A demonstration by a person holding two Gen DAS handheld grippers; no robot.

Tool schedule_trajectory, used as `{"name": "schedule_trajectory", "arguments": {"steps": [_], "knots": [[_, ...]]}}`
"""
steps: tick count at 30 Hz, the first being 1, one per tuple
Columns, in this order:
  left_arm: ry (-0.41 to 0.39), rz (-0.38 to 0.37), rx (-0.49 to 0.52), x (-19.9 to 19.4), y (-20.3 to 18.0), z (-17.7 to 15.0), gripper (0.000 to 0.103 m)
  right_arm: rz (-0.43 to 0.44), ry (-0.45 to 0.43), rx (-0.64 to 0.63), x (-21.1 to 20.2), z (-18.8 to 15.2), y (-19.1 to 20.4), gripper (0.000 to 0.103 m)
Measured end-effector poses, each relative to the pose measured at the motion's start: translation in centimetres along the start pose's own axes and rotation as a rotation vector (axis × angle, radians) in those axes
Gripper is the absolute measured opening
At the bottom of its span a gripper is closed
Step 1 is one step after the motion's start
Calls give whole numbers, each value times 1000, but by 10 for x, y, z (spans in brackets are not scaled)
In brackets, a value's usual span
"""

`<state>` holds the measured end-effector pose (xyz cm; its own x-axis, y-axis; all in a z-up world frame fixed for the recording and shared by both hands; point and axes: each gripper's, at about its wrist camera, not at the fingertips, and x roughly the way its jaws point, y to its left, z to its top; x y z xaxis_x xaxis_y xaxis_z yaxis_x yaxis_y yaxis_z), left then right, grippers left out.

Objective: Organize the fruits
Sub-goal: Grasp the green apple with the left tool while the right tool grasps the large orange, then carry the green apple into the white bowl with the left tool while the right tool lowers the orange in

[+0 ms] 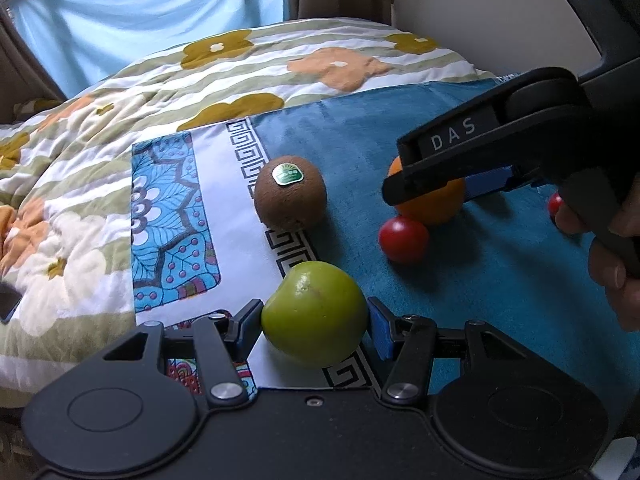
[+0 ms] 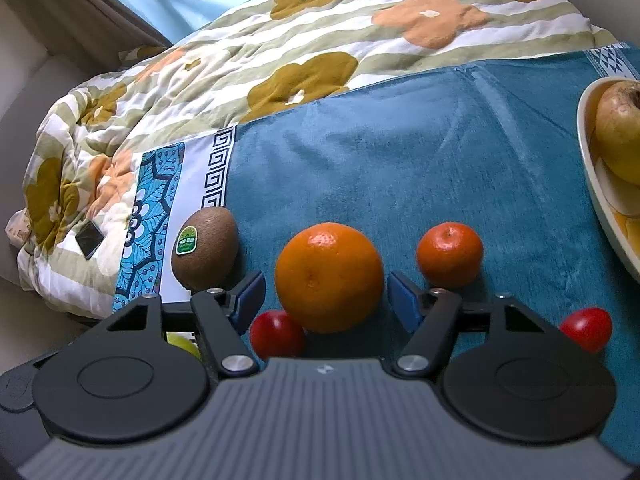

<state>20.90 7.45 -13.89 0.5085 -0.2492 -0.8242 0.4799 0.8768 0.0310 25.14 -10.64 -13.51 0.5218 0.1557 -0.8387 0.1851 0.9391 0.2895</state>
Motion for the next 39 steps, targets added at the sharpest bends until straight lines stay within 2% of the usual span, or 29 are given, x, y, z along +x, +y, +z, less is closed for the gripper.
{"name": "schedule_trajectory", "arguments": {"steps": [3, 11, 20, 28, 39], "knots": [[-7, 14, -16, -3, -1, -1, 59, 5, 2, -6, 1, 0, 0, 73], [-51, 58, -90, -25, -6, 0, 59, 28, -26, -26, -13, -1, -5, 73], [-102, 104, -109, -58, -35, 5, 59, 65, -60, -53, -50, -6, -21, 72], [-137, 122, -138, -83, -80, 14, 59, 83, -83, -85, -94, -10, -54, 72], [-177, 118, -171, -100, -155, 35, 59, 81, -115, -107, -149, -7, -129, 72]]}}
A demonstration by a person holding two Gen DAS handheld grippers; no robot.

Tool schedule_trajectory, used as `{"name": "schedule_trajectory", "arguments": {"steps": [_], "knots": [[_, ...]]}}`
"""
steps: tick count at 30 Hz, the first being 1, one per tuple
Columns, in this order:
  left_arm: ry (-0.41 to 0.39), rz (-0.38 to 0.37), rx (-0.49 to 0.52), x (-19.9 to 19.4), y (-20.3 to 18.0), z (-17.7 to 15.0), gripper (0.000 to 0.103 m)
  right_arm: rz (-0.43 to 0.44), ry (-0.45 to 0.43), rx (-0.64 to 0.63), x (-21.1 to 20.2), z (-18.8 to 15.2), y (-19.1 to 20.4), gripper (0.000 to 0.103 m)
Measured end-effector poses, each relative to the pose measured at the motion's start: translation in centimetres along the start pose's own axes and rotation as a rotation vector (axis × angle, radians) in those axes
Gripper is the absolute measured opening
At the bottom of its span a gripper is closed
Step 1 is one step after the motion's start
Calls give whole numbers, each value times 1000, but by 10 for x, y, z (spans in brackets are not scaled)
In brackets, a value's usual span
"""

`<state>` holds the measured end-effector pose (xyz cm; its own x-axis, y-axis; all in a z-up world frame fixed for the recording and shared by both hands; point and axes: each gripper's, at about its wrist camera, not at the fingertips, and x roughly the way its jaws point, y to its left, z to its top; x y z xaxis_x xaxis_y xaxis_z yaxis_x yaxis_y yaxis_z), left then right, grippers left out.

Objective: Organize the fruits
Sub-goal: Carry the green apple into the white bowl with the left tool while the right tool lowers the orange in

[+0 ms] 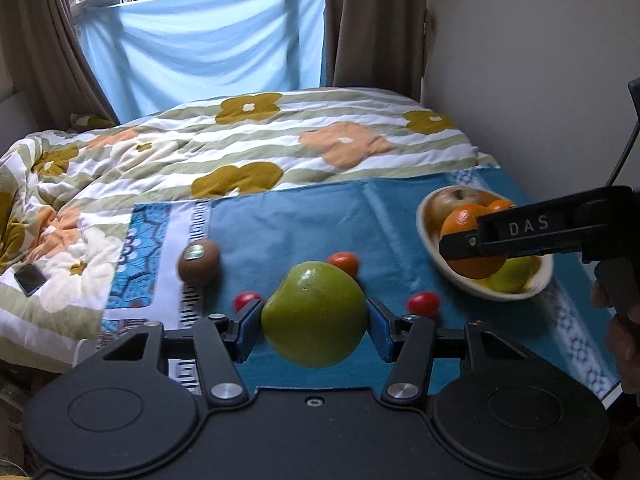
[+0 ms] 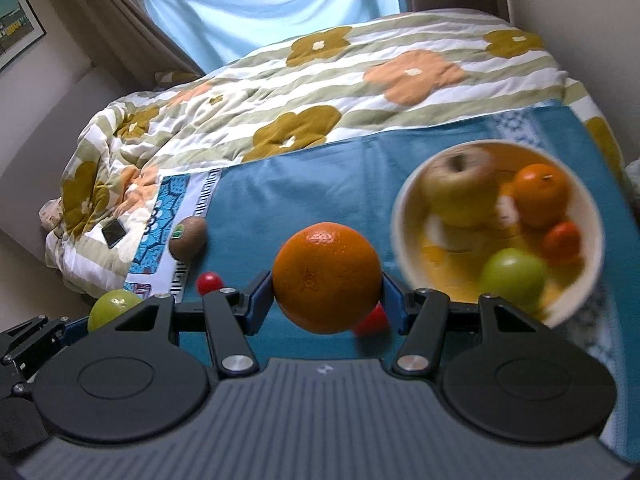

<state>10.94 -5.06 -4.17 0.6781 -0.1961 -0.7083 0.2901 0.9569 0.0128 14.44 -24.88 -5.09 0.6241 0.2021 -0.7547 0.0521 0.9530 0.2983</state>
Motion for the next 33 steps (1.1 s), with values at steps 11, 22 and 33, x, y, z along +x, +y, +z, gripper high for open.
{"name": "schedule_trajectory", "arguments": {"steps": [11, 22, 33], "knots": [[-18, -20, 5, 15, -75, 14, 59, -28, -23, 5, -30, 11, -85, 72], [-6, -31, 30, 60, -122, 29, 59, -43, -23, 26, -25, 22, -148, 72], [77, -44, 39, 128, -146, 42, 59, -23, -16, 42, -11, 29, -179, 72]]}}
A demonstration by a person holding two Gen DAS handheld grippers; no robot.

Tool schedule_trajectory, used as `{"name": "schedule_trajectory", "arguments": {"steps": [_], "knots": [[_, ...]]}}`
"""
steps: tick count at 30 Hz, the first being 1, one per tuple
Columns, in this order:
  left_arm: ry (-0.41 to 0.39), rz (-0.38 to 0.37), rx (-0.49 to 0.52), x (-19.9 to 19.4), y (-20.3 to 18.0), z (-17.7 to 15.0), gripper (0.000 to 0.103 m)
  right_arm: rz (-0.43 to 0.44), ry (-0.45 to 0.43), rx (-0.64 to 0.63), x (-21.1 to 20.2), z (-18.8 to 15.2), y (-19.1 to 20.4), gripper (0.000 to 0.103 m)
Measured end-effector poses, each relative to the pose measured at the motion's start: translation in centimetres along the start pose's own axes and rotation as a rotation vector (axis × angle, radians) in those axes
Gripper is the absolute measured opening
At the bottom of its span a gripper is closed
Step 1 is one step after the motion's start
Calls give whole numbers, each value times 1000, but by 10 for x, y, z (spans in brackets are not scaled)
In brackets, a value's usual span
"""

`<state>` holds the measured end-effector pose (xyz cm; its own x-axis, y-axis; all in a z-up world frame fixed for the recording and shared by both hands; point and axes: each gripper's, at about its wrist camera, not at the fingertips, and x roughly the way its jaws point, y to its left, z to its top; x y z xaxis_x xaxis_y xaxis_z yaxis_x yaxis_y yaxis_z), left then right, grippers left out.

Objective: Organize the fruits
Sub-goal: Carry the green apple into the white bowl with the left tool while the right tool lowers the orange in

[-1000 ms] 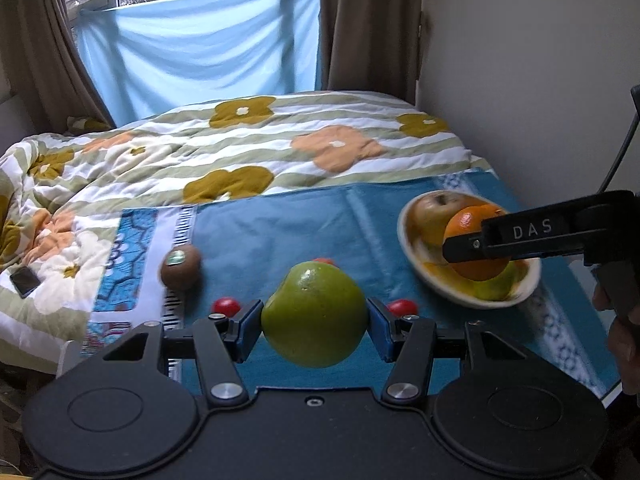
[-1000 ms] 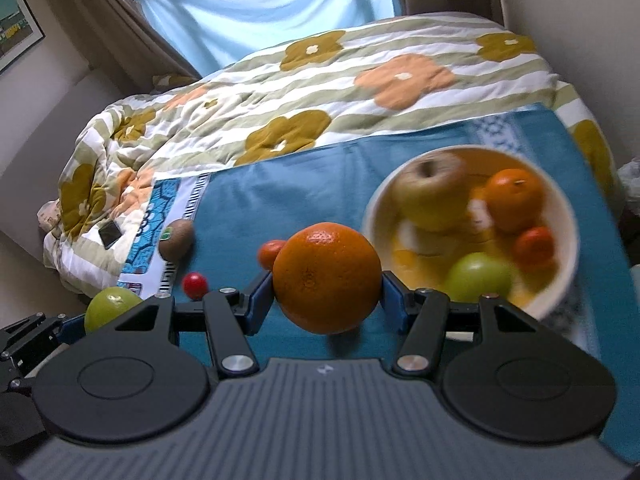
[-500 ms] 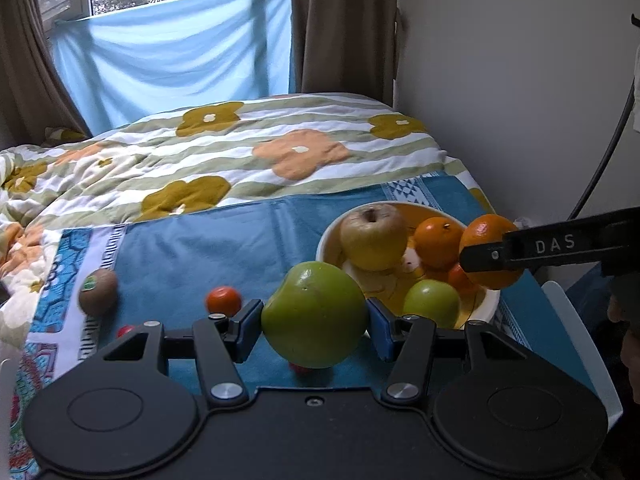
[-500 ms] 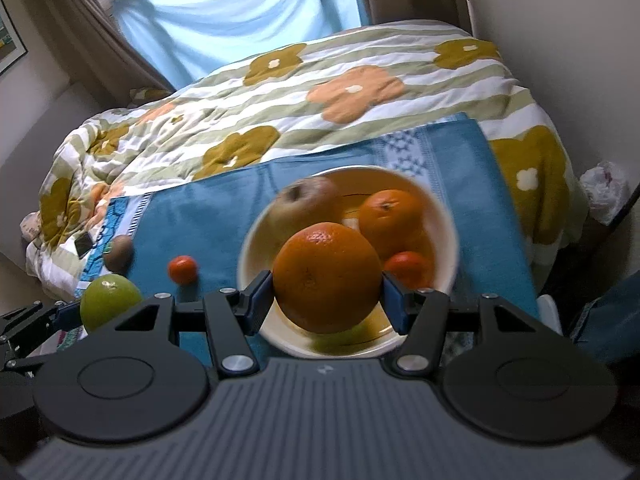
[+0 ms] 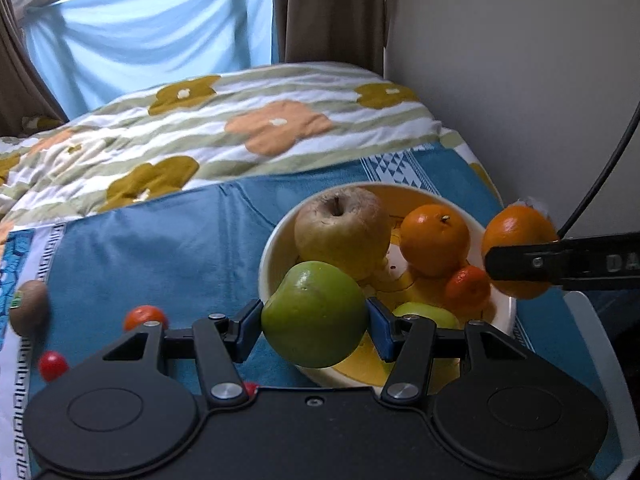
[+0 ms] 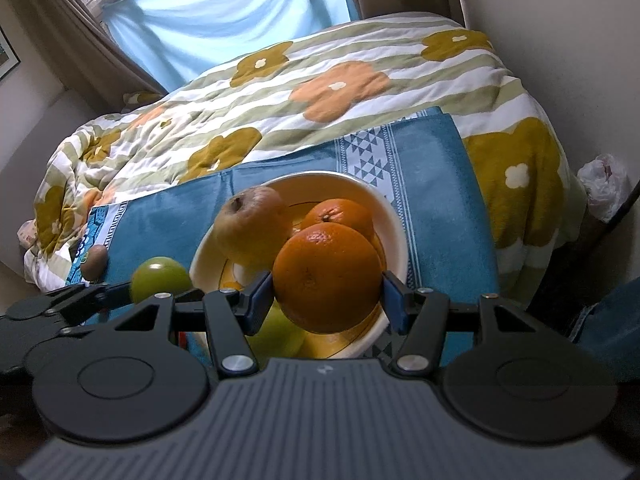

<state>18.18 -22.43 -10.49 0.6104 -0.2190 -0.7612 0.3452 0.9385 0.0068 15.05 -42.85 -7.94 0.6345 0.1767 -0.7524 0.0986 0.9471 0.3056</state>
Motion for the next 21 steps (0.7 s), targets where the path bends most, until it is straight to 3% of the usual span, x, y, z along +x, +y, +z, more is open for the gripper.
{"name": "schedule_trajectory", "arguments": {"steps": [9, 13, 21], "knots": [[46, -24, -26, 18, -5, 4, 60, -2, -1, 21, 0, 3, -16, 72], [17, -34, -44, 10, -3, 7, 88, -1, -3, 26, 0, 4, -17, 72], [-16, -16, -48, -14, 2, 6, 89, 3, -13, 4, -5, 7, -11, 72]]}}
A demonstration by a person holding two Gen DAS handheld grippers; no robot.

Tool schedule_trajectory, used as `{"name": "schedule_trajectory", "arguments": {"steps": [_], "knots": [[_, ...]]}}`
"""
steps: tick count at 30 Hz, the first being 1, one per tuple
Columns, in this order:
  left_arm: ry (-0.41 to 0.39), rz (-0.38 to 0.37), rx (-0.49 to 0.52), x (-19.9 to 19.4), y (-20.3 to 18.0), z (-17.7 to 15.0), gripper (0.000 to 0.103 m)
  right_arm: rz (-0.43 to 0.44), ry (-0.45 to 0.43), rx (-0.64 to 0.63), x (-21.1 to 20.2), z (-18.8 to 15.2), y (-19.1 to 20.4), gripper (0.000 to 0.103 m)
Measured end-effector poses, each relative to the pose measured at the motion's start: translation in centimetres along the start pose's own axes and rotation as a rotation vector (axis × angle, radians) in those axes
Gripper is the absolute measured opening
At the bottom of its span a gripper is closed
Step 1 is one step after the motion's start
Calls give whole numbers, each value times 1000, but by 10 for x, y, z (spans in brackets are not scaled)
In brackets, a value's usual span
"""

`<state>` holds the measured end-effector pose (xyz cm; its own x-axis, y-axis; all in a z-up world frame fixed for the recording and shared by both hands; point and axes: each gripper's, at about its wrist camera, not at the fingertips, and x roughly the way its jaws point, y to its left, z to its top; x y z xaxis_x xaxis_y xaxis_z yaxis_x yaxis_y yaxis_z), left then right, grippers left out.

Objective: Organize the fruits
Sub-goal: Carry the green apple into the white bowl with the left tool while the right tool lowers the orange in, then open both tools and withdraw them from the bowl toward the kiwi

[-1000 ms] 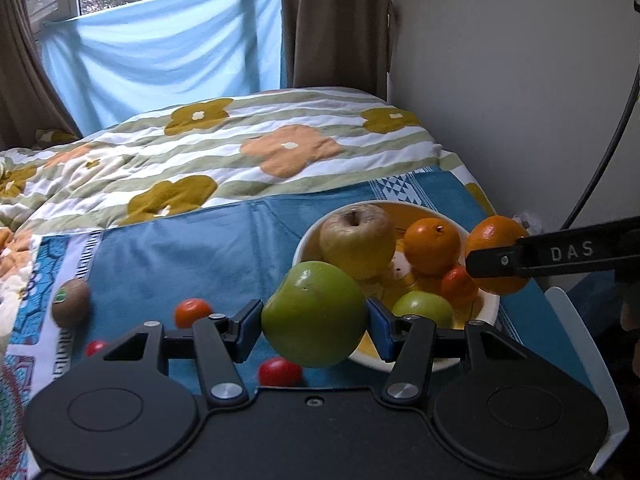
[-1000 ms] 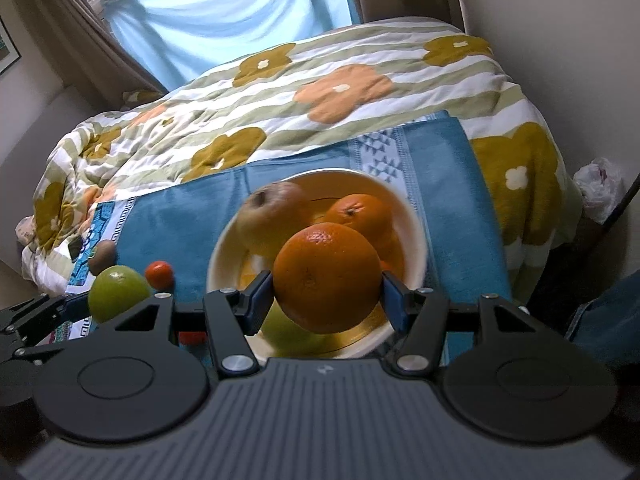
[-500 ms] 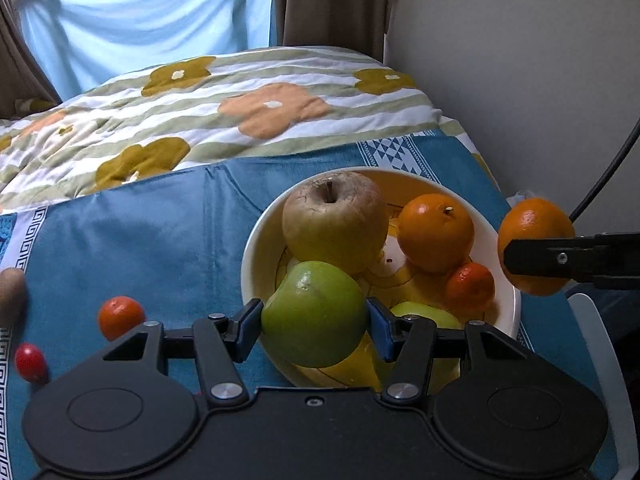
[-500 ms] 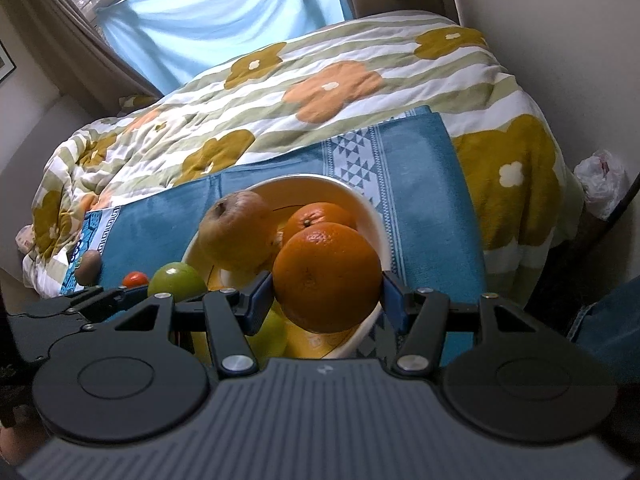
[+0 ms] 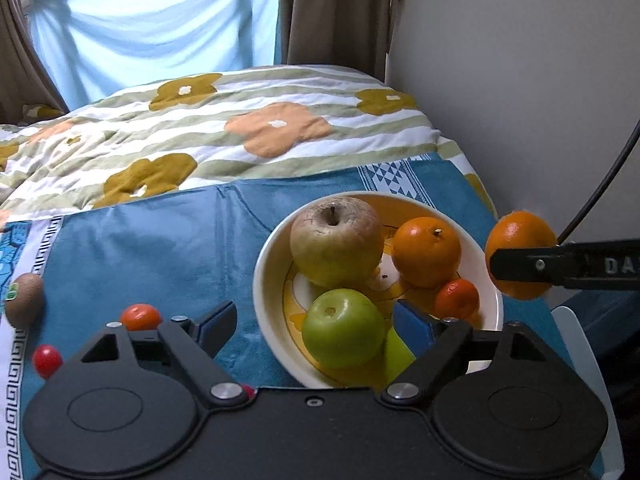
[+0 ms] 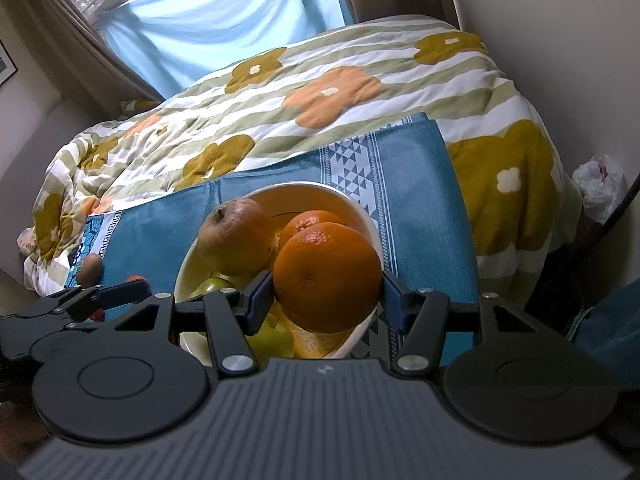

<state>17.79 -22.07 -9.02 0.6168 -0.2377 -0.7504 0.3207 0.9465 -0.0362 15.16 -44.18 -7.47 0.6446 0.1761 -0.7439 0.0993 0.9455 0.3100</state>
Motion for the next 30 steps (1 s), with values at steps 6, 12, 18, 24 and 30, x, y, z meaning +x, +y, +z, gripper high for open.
{"name": "schedule_trajectory", "arguments": {"steps": [6, 12, 18, 24, 30], "knots": [[-42, 33, -30, -21, 7, -6, 89, 6, -7, -18, 1, 3, 7, 72], [-62, 60, -67, -36, 19, -13, 89, 14, -5, -63, 6, 4, 20, 72], [-64, 93, -96, -46, 33, -21, 89, 3, -4, -172, 23, 3, 45, 72], [-57, 122, -122, -49, 42, -30, 89, 3, 2, -231, 41, -3, 60, 72], [-48, 131, -135, -49, 45, -38, 89, -5, 4, -264, 47, -9, 67, 75]]}}
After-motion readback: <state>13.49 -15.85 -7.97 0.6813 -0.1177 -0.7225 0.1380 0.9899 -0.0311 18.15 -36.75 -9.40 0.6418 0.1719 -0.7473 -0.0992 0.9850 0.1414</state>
